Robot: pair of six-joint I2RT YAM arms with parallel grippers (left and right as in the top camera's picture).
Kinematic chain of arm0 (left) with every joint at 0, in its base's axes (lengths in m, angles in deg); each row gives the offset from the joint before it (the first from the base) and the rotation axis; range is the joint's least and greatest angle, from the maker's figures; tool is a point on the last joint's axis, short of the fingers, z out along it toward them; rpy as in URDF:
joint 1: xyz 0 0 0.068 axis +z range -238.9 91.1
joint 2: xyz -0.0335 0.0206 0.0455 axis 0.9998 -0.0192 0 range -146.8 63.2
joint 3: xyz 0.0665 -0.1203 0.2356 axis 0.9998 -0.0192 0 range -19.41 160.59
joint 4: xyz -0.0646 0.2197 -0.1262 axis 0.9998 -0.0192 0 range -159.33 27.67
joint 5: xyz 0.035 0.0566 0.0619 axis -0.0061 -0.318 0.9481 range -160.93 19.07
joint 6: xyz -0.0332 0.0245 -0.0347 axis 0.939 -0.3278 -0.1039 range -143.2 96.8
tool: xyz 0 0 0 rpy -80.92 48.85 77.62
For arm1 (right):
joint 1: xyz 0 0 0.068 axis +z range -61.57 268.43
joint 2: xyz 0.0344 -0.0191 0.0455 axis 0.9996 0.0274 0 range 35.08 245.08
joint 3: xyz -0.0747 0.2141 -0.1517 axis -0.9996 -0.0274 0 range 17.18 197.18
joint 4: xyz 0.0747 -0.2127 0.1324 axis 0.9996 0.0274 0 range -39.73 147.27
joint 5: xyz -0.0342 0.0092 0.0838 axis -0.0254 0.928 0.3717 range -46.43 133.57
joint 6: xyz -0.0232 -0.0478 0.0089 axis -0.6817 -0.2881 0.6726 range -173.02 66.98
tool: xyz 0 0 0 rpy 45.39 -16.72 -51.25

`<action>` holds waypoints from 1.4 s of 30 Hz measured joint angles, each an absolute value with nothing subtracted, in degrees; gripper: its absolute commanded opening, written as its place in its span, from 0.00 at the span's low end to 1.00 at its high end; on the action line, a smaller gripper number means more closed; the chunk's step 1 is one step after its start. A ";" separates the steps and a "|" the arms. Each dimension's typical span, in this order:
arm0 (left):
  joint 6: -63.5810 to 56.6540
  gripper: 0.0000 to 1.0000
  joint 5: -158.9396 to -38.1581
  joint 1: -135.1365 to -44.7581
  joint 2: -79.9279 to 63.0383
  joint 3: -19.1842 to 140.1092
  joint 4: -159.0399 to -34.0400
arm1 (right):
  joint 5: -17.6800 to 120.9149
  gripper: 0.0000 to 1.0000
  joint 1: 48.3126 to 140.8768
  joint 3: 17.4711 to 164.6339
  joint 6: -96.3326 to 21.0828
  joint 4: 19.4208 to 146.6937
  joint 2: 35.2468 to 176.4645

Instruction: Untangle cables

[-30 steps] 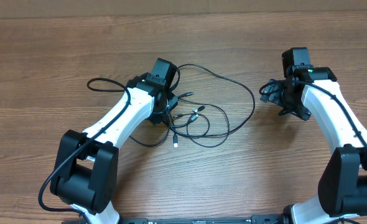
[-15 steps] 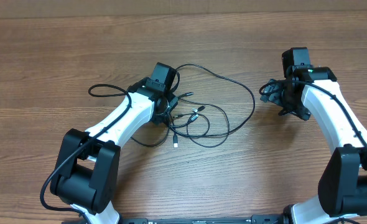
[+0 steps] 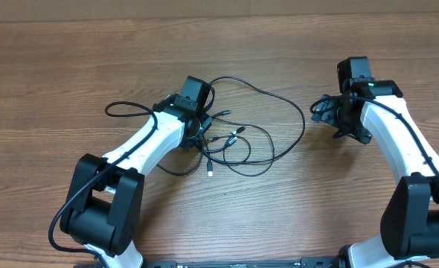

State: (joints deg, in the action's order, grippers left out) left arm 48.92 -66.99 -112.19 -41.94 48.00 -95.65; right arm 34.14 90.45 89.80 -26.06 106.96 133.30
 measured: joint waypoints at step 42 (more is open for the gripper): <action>50.42 0.04 -65.92 -112.19 -46.46 47.68 -91.39 | 34.12 1.00 90.45 89.80 -26.06 106.94 133.30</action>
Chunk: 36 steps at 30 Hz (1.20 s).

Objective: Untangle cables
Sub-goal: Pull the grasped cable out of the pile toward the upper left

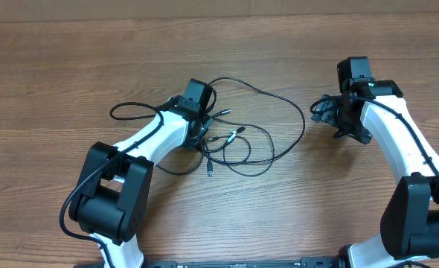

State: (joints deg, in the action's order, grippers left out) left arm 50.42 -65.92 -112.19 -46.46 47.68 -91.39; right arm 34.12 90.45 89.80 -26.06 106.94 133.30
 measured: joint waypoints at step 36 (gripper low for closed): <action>13.81 0.04 -94.75 -108.65 -20.65 47.68 -85.99 | 34.12 1.00 90.45 89.80 -26.06 106.91 133.30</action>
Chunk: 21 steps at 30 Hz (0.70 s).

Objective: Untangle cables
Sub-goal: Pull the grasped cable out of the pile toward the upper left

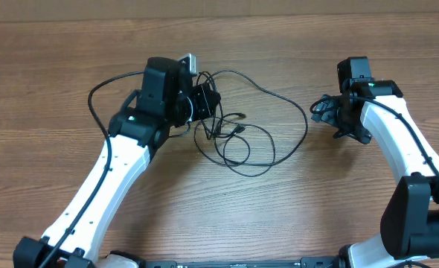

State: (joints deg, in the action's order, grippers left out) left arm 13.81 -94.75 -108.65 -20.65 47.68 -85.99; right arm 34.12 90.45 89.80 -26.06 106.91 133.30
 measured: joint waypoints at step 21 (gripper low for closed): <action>4.00 0.04 -82.70 -108.65 -20.21 47.68 -104.66 | 34.14 1.00 90.45 89.80 -26.06 106.96 133.30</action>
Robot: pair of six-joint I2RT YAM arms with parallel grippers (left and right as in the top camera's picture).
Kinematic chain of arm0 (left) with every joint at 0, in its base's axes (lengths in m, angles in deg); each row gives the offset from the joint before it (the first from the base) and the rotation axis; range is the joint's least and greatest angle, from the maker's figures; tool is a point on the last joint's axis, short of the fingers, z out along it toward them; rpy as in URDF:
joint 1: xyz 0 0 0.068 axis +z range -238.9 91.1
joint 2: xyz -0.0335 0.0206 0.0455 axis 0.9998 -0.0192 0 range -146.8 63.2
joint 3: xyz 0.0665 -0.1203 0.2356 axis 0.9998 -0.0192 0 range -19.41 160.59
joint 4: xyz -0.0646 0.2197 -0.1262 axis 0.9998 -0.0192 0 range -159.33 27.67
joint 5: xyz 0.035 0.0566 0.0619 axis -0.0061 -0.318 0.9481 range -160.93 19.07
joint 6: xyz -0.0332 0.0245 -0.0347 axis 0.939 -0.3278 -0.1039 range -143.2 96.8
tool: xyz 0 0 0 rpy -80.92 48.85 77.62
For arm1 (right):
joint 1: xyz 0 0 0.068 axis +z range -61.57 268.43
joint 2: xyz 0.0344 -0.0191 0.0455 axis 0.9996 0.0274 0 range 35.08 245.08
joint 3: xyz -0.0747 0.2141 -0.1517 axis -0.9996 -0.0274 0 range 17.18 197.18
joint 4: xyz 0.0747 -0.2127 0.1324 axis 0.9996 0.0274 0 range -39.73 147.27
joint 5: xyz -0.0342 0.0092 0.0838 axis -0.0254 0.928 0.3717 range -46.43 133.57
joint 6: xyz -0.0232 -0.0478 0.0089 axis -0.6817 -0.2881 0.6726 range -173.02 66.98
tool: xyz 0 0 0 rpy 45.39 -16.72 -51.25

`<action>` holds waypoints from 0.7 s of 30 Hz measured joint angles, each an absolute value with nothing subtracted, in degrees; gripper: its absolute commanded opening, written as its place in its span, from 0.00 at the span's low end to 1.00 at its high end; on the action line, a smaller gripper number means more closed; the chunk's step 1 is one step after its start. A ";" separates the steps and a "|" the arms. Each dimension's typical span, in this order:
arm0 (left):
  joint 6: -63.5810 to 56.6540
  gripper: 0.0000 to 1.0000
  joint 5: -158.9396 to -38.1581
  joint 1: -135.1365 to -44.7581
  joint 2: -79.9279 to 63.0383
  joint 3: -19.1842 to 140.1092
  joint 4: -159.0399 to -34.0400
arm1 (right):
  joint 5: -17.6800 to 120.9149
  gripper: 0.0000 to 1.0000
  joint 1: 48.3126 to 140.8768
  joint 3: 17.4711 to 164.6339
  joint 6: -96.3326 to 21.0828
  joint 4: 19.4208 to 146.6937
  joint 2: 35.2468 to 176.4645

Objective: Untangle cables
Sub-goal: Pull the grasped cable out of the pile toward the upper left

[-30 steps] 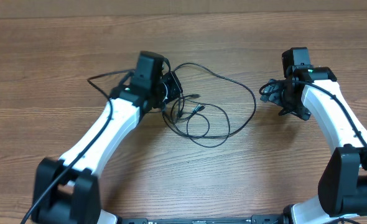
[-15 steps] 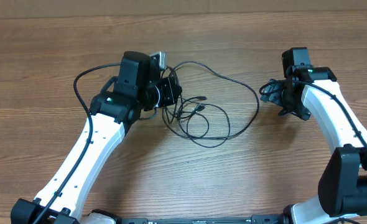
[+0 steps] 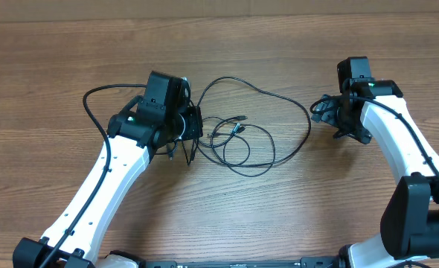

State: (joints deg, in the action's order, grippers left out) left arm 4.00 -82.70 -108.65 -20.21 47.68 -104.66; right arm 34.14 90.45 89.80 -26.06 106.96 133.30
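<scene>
Thin black cables [image 3: 243,146] lie in overlapping loops at mid-table. One long strand [image 3: 306,119] arcs right to my right gripper [image 3: 326,112], which looks shut on a small bunch of cable. My left gripper [image 3: 191,126] is raised at the left side of the tangle and shut on cable strands. A short end [image 3: 187,154] dangles below it. Two small plugs [image 3: 239,122] rest just right of it. Another loop [image 3: 93,100] sweeps out behind the left arm.
The wooden tabletop [image 3: 294,216] carries nothing but the cables and both arms. The left arm reaches in from the front left, the right arm from the front right.
My left gripper has shifted left and toward the front, taking its strands along. The tangle's left side is drawn out and the plugs lie apart. The right arm is unchanged.
My left gripper first sat low on the left part of the tangle, and stayed there with the arm's base turned a little. Then it was raised with strands in its grip. Now it holds them farther left. The right gripper kept its cable bunch throughout.
</scene>
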 measured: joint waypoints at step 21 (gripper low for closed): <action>-2.82 0.04 -48.23 -108.65 -13.07 47.68 -100.29 | 34.14 1.00 90.45 89.80 -26.04 106.91 133.30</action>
